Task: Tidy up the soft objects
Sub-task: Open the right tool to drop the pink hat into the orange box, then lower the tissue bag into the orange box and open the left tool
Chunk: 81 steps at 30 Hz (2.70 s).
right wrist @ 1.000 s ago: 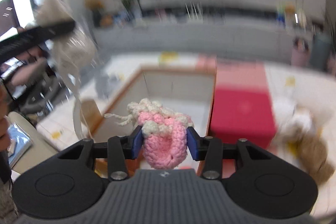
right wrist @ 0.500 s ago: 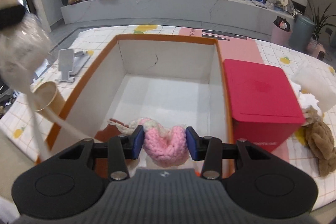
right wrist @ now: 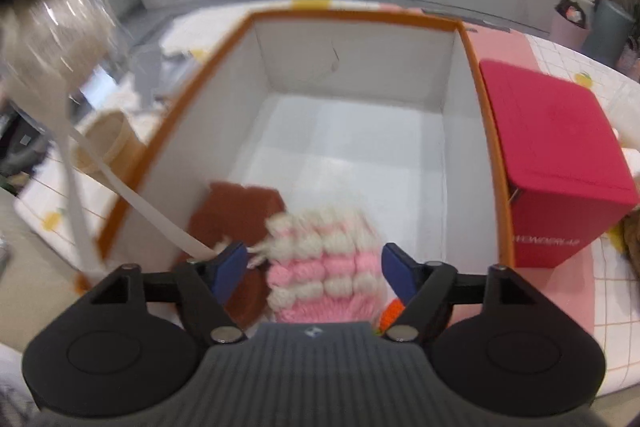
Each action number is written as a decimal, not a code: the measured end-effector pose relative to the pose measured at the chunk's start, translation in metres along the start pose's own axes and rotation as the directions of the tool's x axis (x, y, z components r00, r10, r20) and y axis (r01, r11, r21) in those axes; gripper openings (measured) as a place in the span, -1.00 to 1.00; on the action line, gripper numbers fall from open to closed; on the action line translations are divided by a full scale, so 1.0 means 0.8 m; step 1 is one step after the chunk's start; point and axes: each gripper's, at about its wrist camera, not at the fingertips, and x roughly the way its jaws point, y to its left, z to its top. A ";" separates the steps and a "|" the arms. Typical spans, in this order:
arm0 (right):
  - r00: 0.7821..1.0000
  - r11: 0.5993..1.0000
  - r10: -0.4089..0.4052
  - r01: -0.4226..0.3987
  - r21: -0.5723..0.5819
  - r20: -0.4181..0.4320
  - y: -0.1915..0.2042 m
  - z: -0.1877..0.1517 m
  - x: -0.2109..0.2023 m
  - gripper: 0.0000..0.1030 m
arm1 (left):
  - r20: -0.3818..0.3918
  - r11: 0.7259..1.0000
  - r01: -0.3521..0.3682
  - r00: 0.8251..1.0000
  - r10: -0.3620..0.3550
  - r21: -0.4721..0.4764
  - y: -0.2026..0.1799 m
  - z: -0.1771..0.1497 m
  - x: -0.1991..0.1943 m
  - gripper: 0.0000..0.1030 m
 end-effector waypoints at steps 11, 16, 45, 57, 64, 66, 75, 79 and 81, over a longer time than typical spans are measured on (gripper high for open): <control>0.982 0.977 -0.027 -0.014 -0.214 -0.189 0.024 0.021 0.048 -0.87 | 0.014 1.000 0.001 1.000 -0.001 0.021 -0.005 -0.001 -0.006 -0.17; 0.955 0.997 0.012 -0.035 -0.073 -0.298 0.013 0.029 0.099 -0.87 | 0.029 0.999 0.000 1.000 -0.001 0.051 -0.008 -0.004 -0.006 -0.17; 0.979 0.985 0.168 -0.172 0.025 0.116 -0.097 -0.027 -0.105 0.84 | -0.087 0.995 0.093 0.992 -0.090 0.030 -0.040 -0.004 0.021 -0.17; 0.981 0.995 0.038 -0.054 0.079 0.188 -0.176 -0.062 -0.108 0.84 | -0.106 0.995 0.094 0.990 -0.097 -0.031 -0.091 -0.005 0.081 -0.17; 0.981 0.992 0.054 -0.074 0.104 0.186 -0.185 -0.067 -0.102 0.84 | -0.274 0.996 0.050 0.961 -0.030 0.068 -0.118 -0.050 0.118 -0.17; 0.982 0.992 0.062 -0.080 0.094 0.179 -0.182 -0.069 -0.101 0.84 | -0.368 0.995 0.050 0.930 -0.017 0.081 -0.125 -0.064 0.128 -0.17; 0.987 0.993 0.077 -0.089 0.075 0.144 -0.167 -0.071 -0.091 0.84 | -0.627 0.998 0.042 0.779 -0.007 0.041 -0.103 -0.090 0.162 -0.16; 0.987 0.994 0.084 -0.092 0.052 0.136 -0.157 -0.072 -0.091 0.84 | -0.665 0.998 0.055 0.746 -0.025 0.024 -0.100 -0.086 0.160 0.47; 0.987 0.995 0.084 -0.092 0.049 0.134 -0.154 -0.072 -0.091 0.83 | -0.667 0.997 0.073 0.742 -0.069 -0.022 -0.096 -0.083 0.153 0.76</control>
